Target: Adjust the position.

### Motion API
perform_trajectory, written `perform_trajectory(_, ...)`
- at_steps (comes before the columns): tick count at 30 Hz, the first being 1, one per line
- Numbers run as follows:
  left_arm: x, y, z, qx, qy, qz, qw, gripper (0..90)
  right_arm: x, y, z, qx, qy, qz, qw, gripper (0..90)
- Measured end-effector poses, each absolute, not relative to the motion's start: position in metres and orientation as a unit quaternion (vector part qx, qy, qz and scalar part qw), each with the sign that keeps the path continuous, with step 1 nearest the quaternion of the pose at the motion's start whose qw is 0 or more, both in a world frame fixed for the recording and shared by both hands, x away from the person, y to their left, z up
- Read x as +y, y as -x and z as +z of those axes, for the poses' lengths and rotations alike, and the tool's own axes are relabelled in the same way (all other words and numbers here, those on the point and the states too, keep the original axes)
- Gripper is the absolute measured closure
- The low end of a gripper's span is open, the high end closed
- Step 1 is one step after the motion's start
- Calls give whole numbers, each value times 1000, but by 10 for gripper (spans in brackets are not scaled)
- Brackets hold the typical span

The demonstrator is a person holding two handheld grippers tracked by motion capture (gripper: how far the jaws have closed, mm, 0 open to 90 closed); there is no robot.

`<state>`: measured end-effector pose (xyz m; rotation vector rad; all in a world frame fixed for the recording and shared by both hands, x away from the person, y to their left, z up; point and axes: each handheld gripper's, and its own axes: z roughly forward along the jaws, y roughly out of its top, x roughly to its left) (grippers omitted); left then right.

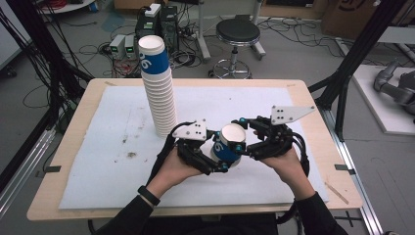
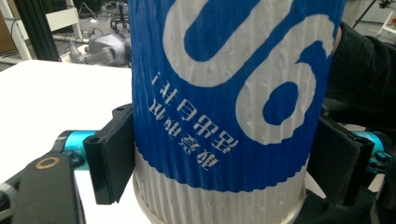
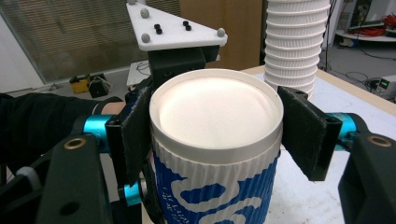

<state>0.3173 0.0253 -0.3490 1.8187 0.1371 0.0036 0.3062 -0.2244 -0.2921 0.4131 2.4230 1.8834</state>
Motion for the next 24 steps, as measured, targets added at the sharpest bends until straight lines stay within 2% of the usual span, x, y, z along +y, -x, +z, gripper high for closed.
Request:
perform_trajectory(7, 27, -317, -349, 57, -789, 4, 612, 194, -224, -306, -292, 783, -131, 607, 26, 299)
perform_trajectory(13, 28, -318, -348, 56, -790, 1, 611, 196, -222, -306, -292, 785, -139, 604, 26, 248)
perform_trajectory(16, 30, -318, -348, 56, -790, 1, 610, 199, -221, -307, -292, 785, -144, 602, 24, 190)
perform_trajectory(24, 34, -319, -346, 56, -794, -4, 605, 199, -226, -307, -287, 775, -150, 613, 30, 150)
